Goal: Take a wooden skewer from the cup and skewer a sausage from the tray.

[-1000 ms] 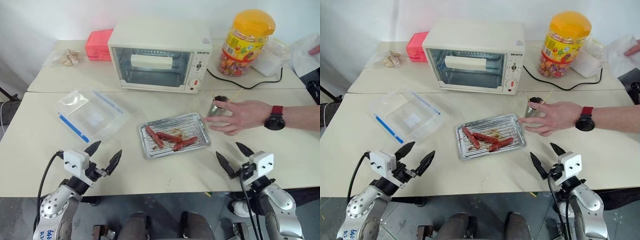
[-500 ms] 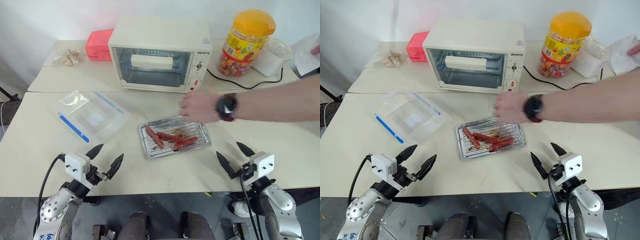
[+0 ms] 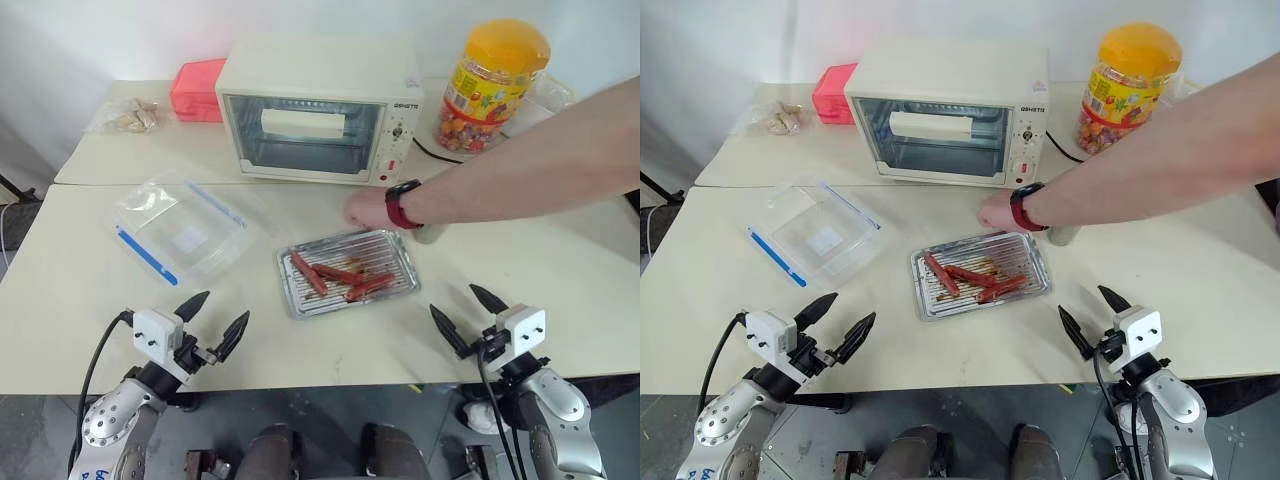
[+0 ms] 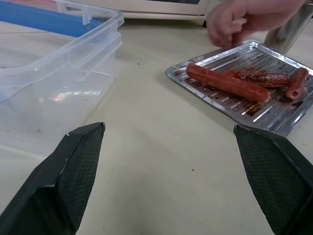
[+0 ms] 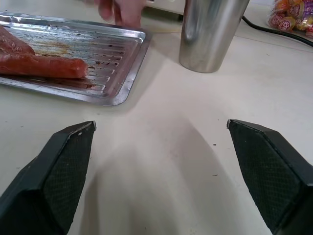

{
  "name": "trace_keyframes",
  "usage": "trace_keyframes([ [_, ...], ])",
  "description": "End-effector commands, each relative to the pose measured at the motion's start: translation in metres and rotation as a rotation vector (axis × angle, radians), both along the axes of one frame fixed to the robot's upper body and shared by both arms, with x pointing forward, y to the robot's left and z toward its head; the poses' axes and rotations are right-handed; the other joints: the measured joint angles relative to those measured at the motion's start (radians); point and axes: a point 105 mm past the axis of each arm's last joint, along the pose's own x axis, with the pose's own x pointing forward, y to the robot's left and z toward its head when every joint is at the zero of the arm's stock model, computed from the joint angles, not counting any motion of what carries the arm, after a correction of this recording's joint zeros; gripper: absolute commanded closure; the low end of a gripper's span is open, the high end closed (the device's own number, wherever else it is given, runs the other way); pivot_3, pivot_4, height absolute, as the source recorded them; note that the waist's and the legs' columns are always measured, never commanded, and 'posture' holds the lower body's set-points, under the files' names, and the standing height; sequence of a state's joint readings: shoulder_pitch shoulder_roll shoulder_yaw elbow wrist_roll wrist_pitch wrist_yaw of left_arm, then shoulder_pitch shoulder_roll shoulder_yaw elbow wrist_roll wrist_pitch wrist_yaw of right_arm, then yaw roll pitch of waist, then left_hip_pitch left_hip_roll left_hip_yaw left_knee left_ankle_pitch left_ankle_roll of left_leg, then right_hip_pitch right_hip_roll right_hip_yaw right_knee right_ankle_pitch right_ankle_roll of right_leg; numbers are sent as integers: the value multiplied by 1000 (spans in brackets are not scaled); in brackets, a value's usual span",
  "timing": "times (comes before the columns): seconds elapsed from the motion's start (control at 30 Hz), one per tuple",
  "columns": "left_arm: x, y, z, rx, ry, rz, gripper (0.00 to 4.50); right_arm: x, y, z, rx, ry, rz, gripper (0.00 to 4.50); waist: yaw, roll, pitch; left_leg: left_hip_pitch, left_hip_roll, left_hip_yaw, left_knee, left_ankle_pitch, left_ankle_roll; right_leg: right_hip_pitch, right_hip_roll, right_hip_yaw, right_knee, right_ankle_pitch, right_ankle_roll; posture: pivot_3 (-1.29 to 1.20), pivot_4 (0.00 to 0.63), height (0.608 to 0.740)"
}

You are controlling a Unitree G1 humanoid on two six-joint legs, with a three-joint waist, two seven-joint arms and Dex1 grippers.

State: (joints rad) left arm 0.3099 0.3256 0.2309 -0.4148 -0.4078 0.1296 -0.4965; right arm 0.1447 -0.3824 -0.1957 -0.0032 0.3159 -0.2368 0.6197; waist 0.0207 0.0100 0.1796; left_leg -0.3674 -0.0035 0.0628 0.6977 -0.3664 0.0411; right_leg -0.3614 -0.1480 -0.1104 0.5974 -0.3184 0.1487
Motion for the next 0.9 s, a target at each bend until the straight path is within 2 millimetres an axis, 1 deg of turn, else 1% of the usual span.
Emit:
trace_keyframes([
  [0.03, -1, 0, 5, 11, -26, -10, 26, -2, 1, -1, 4, 6, -5, 0, 0, 0, 0, 0, 0, 0, 0, 0, 0, 0, 0, 0, 0, 0, 0, 0, 150, 740],
  [0.23, 2, 0, 7, -1, -34, -10, 26, -3, 2, -2, 2, 13, -8, 0, 0, 0, 0, 0, 0, 0, 0, 0, 0, 0, 0, 0, 0, 0, 0, 0, 150, 740],
  [0.43, 4, 2, 9, -14, -50, 26, 26, -5, 1, -3, -3, 21, -10, 0, 1, 0, 0, 0, 0, 0, 0, 0, 0, 0, 0, 0, 0, 0, 0, 0, 150, 740],
  [0.9, 4, -5, 8, -19, -58, 42, 26, -6, -1, -3, -13, 26, -6, 0, 1, 0, 0, 0, 0, 0, 0, 0, 0, 0, 0, 0, 0, 0, 0, 0, 150, 740],
])
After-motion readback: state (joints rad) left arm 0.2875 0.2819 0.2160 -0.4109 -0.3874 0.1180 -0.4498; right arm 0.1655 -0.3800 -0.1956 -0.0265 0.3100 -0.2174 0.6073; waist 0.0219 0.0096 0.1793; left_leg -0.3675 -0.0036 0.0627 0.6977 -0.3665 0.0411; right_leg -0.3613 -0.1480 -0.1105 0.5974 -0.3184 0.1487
